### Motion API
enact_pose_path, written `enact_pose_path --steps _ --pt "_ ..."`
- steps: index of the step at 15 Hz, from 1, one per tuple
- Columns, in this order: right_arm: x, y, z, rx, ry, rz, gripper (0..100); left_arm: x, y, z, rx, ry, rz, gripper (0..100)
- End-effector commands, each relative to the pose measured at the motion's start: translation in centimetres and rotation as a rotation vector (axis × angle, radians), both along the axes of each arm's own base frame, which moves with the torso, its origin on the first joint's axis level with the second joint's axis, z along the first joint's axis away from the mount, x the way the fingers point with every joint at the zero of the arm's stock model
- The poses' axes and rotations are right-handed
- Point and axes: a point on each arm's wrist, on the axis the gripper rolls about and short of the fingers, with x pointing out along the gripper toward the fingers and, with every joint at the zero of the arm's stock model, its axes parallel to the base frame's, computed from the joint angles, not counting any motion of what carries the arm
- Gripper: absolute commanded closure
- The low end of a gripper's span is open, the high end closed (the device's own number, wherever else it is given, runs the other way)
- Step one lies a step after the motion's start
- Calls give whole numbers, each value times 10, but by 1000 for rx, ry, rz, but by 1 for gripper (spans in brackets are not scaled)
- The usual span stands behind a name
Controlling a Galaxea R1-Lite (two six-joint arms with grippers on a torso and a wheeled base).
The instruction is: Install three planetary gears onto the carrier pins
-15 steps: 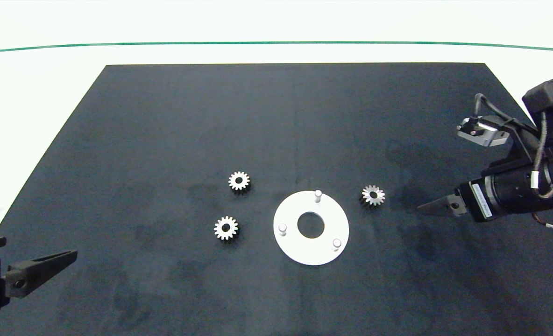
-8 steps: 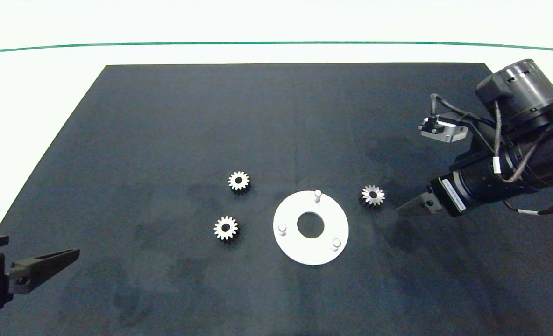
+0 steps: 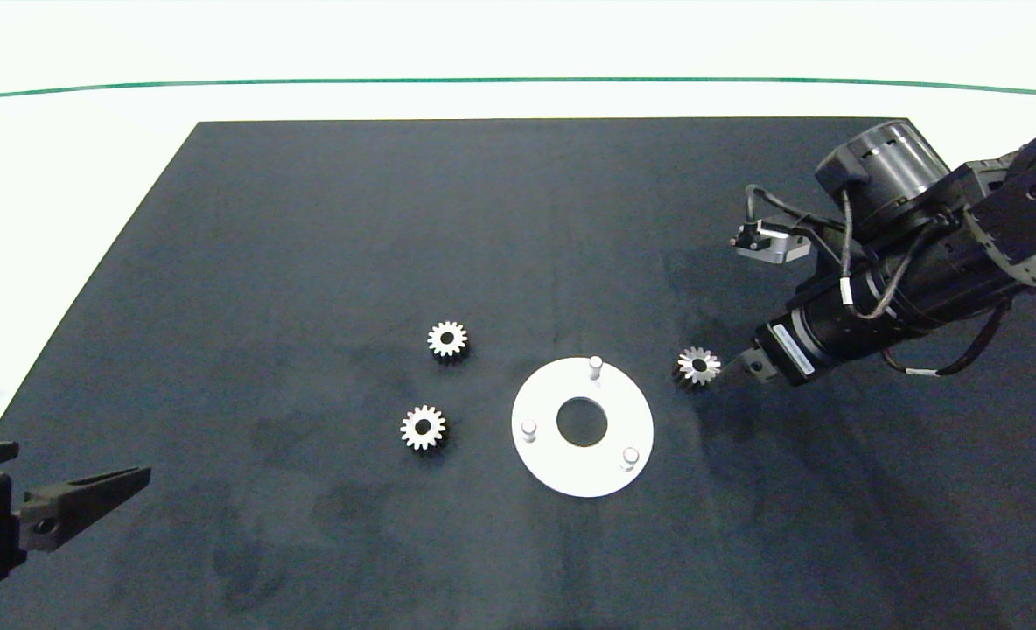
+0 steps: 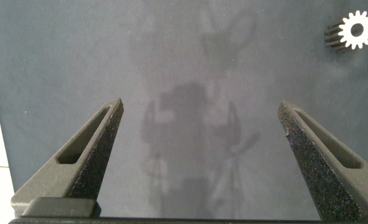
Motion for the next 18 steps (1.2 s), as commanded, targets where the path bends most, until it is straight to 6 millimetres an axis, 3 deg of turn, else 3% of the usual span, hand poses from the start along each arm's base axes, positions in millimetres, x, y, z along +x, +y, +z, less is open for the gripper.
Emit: enact_pose_path --steps 1,6,9,18 --pt "15 9 -7 -7 9 11 0 1 0 -1 2 5 -1 0" --pt "16 27 -3 -58 6 104 0 0 0 1 4 -1 1 0" --pt "21 29 -7 -147 -19 138 0 0 0 2 2 -7 -1 0" --pt "23 45 -8 -189 -52 243 0 0 0 1 3 -3 -1 0"
